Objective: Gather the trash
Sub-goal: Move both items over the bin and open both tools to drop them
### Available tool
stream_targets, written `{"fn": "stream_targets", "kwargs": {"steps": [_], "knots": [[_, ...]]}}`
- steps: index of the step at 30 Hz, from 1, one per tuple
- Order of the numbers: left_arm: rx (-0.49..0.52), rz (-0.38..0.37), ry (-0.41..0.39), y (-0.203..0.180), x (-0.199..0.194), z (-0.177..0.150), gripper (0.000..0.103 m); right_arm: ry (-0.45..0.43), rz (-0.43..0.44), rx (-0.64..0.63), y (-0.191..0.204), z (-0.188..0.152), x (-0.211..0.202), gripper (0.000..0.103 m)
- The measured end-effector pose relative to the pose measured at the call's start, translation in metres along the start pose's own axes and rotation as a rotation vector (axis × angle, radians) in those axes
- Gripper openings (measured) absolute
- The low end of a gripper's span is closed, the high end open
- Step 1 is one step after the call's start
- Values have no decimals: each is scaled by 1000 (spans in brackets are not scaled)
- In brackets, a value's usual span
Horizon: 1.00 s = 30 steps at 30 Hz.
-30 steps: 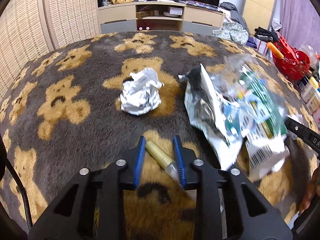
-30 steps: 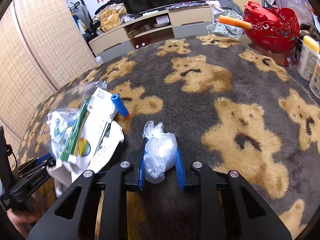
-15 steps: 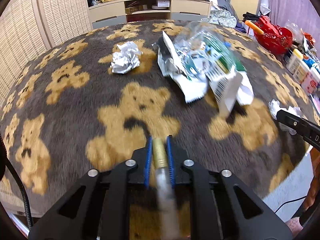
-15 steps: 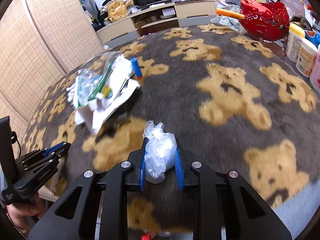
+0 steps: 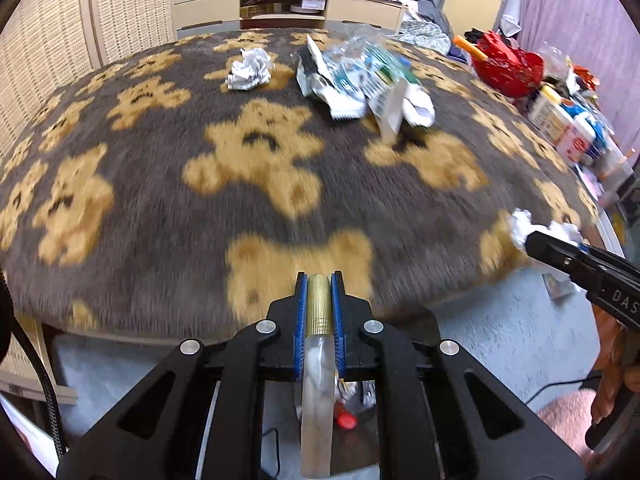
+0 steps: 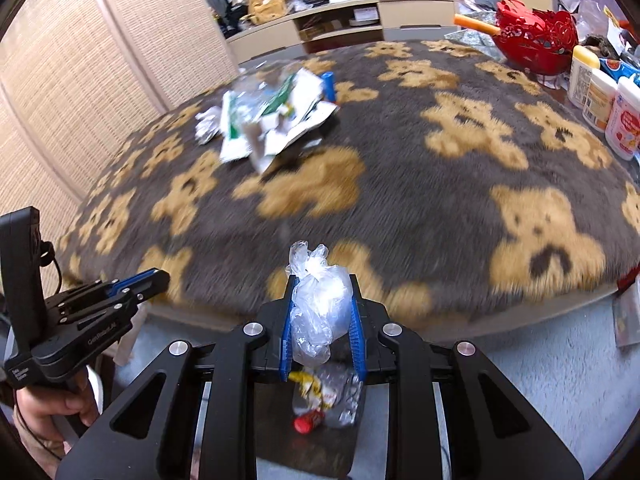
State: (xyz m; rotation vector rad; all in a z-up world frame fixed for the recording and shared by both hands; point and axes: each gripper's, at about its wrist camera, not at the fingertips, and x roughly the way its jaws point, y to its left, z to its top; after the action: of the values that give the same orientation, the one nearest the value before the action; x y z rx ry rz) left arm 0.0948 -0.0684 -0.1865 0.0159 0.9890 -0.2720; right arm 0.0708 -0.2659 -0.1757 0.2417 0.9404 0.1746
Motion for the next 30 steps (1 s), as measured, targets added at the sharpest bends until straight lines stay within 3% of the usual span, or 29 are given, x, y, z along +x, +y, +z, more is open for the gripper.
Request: {"fn": "stream_targets", "kwargs": {"steps": [9, 15, 30], "knots": [[18, -25, 19, -11, -13, -61, 10, 75, 11, 0, 12, -53, 2, 24], [-8, -67, 67, -14, 3, -90, 10, 131, 6, 23, 10, -83, 19, 24], [-45, -148, 189, -14, 57, -116, 10, 223, 15, 75, 3, -101, 56, 27]]}}
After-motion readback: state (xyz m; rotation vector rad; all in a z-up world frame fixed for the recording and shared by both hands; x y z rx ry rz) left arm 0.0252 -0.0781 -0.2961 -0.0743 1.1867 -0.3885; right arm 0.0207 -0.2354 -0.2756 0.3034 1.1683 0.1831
